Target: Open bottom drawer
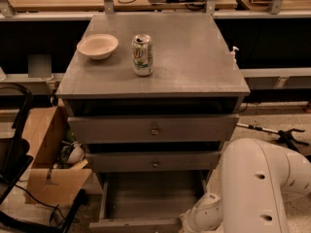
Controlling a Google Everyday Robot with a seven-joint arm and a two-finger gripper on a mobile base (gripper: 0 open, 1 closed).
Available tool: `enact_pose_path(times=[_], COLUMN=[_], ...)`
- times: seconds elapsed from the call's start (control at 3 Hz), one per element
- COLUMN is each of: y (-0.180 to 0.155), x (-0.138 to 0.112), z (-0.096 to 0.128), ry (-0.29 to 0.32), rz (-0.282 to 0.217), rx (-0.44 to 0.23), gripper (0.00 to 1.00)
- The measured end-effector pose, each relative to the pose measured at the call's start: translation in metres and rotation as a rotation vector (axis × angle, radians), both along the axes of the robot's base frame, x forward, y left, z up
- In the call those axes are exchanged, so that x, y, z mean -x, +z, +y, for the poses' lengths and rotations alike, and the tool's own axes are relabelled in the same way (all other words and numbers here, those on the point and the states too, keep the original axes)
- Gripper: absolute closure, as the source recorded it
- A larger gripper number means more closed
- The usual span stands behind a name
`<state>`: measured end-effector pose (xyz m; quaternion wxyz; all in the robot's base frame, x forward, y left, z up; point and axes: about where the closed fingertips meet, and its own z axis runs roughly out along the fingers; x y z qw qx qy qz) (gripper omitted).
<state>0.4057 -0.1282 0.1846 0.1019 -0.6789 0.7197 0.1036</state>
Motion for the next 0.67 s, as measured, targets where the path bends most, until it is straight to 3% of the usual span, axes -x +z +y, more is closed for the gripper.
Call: enact_pose_path(times=[0.33,0.67], y=[-0.0003,-0.001], x=[0.0004,0.0013], z=[0.0003,0.0008], ry=[0.0,0.001], rz=[0.001,0.003], rx=[0.0,-0.001], gripper=[0.04,0.02])
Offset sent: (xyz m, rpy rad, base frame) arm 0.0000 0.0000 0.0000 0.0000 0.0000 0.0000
